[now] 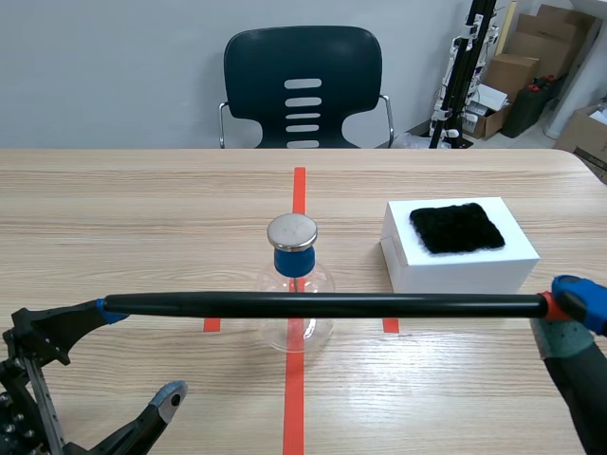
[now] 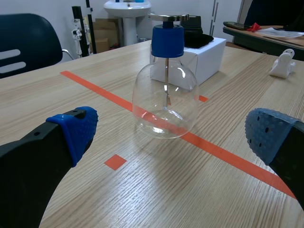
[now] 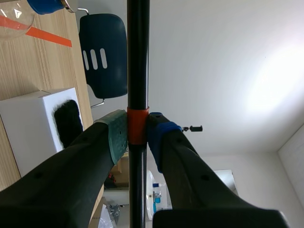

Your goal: Do the electroscope experiment. move the rod toward and away from the electroscope

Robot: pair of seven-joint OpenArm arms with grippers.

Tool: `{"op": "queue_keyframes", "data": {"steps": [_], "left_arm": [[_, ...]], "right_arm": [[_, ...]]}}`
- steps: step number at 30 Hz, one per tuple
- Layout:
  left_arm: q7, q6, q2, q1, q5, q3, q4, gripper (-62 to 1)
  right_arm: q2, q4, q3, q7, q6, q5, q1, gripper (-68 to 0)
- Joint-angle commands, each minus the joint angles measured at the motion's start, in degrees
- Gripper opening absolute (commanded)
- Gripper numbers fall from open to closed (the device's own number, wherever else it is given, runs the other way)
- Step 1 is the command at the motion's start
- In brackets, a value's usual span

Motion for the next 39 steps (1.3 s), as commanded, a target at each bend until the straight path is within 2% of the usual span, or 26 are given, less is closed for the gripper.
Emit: {"op": "queue_keyframes", "data": {"steps": [1, 20, 24, 34, 39], "left_arm": [[-0.8, -0.1, -0.2, -0.3, -0.3, -0.3, 1.1, 1.4], [-0.8, -0.1, -0.2, -0.3, -0.3, -0.3, 1.1, 1.4], [-0.8, -0.1, -0.2, -0.3, -0.3, -0.3, 1.1, 1.4], [-0.8, -0.1, -0.2, -0.3, -0.3, -0.3, 1.1, 1.4], [-0.8, -0.1, -0.2, -0.3, -0.3, -0.3, 1.1, 1.4]], "right_arm": [[-0.2, 0.8, 0.5, 0.0, -0.5, 0.4, -0.1, -67.3], [-0.2, 0.8, 0.5, 0.0, -0.5, 0.4, -0.1, -67.3], [-0.2, 0.8, 0.5, 0.0, -2.0, 0.4, -0.1, -67.3], [-0.2, 0.8, 0.5, -0.9, -2.0, 0.5, -0.1, -67.3], [-0.2, 0.8, 2.7, -1.3, -2.0, 2.1, -0.1, -67.4]]}}
